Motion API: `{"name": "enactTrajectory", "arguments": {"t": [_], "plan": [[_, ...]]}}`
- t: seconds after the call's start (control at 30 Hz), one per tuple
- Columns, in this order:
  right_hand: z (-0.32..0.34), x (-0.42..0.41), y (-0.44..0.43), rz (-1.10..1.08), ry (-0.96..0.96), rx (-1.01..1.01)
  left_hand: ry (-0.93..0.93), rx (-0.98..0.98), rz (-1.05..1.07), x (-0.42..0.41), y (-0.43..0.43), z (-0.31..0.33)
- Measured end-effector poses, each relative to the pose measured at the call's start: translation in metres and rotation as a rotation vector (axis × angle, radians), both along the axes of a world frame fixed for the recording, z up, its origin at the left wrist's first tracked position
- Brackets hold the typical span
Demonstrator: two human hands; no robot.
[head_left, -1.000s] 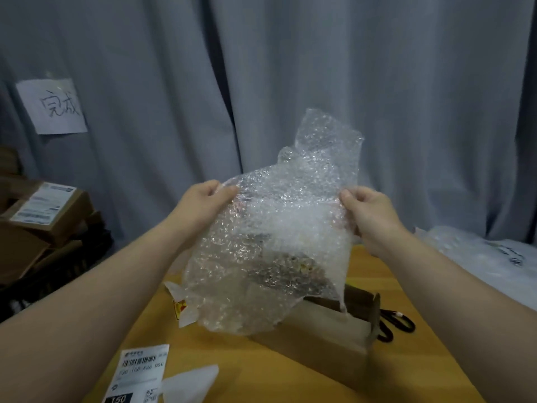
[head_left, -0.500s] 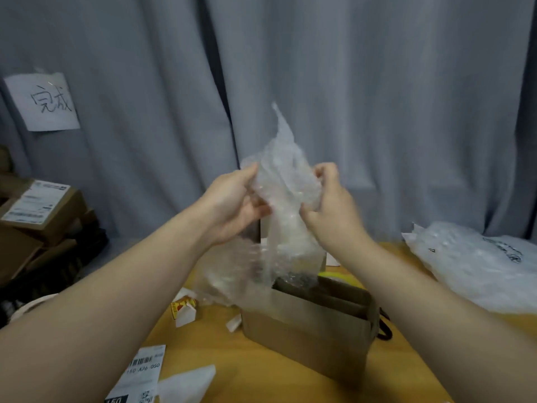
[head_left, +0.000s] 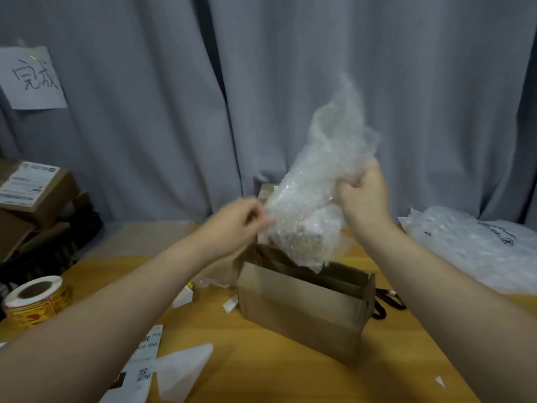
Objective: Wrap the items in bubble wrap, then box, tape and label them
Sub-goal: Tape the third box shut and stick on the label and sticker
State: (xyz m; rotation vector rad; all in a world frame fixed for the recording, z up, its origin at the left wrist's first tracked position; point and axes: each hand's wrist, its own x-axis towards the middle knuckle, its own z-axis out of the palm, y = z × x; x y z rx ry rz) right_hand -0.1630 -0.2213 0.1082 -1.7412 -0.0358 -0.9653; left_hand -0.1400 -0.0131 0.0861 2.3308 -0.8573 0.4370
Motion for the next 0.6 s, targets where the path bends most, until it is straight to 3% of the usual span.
{"name": "enactTrajectory", "arguments": {"t": [0.07, 0.13, 0.27, 0.33, 0.4, 0.5, 0.6], "plan": [[-0.001, 0.000, -0.008, 0.020, -0.036, 0.148, 0.167, 0.413, -0.087, -0.002, 0.008, -0.026], [0.000, -0.002, -0.007, 0.066, -0.053, 0.221, 0.138, 0.702, -0.087, -0.003, 0.008, -0.043], [0.010, -0.014, 0.008, 0.105, -0.176, 0.232, -0.174, 0.849, -0.114, -0.014, 0.006, -0.049], [0.010, -0.028, 0.024, 0.137, -0.282, -0.008, -0.184, 0.887, -0.150, -0.027, 0.001, -0.055], [-0.006, -0.040, 0.043, 0.241, -0.274, -0.438, -0.195, 0.842, -0.138, -0.038, -0.006, -0.060], [-0.044, -0.048, 0.054, 0.225, 0.133, -1.006, -0.036, 0.579, -0.079, -0.046, -0.005, -0.062], [-0.066, -0.045, 0.039, 0.173, 0.411, -1.161, 0.067, 0.318, 0.007, -0.051, 0.011, -0.060]]}}
